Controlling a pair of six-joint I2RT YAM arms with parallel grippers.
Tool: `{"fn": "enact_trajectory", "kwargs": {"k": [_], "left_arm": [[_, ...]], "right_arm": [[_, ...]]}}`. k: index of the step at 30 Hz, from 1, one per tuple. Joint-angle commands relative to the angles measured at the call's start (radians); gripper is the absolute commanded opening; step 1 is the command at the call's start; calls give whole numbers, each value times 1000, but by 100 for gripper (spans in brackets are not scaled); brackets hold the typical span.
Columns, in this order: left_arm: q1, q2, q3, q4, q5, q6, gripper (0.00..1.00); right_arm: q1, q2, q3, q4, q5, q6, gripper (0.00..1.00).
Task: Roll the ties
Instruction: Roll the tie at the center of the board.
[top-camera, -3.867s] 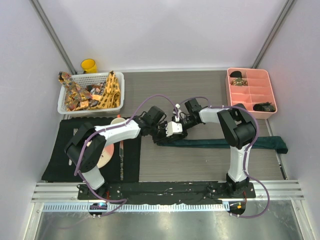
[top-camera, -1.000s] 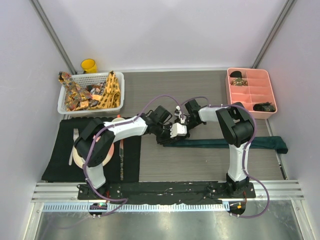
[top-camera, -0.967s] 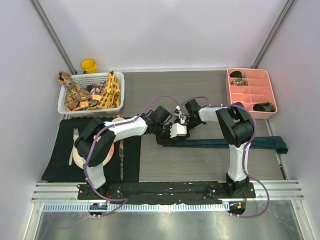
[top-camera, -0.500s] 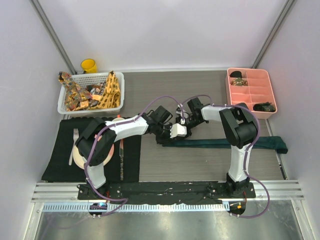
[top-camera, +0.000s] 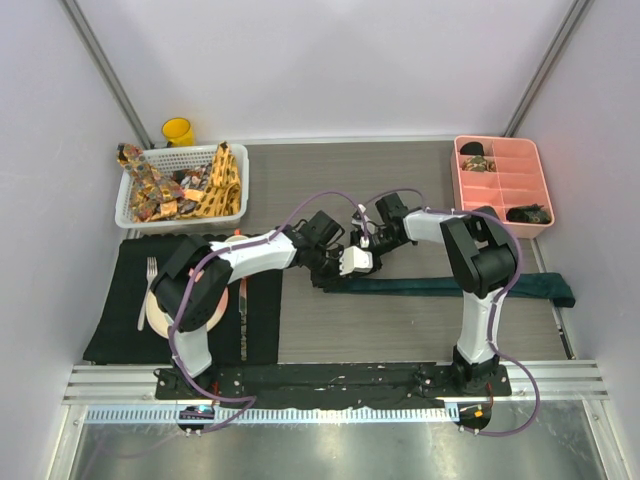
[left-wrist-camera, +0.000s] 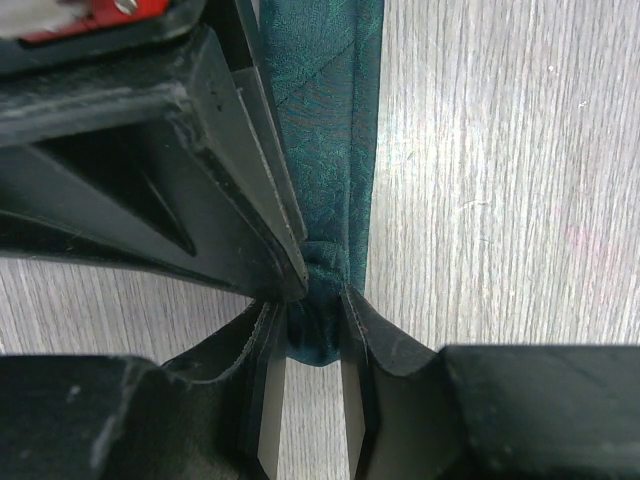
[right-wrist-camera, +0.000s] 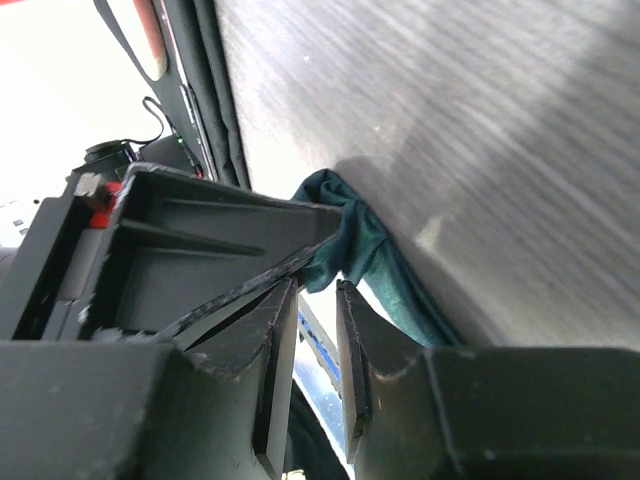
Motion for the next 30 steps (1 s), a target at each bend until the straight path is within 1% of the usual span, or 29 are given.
{"fn": "enact_trajectory", "kwargs": {"k": [1,5,10,23,26,30], "left_arm": [[-1,16,24,-17,12,8,29],[-3,16,24,-9,27,-1,29],[-3,23,31,-5,26,-13,29],[-1,26,30,21,29,-59,29],[0,24,25,31,32,-73,29],[-1,18,14,41,40,-81,29]], "right_arm": [[4,20,-14,59,-20,19,29],[4,23,-22,109,-26,42,28],[6,23,-40,193,-49,109,28],[9,34,-60,210,-78,138,26],[10,17,-80,227,-69,143,25],[10,2,-112,304,-61,189,25]]}}
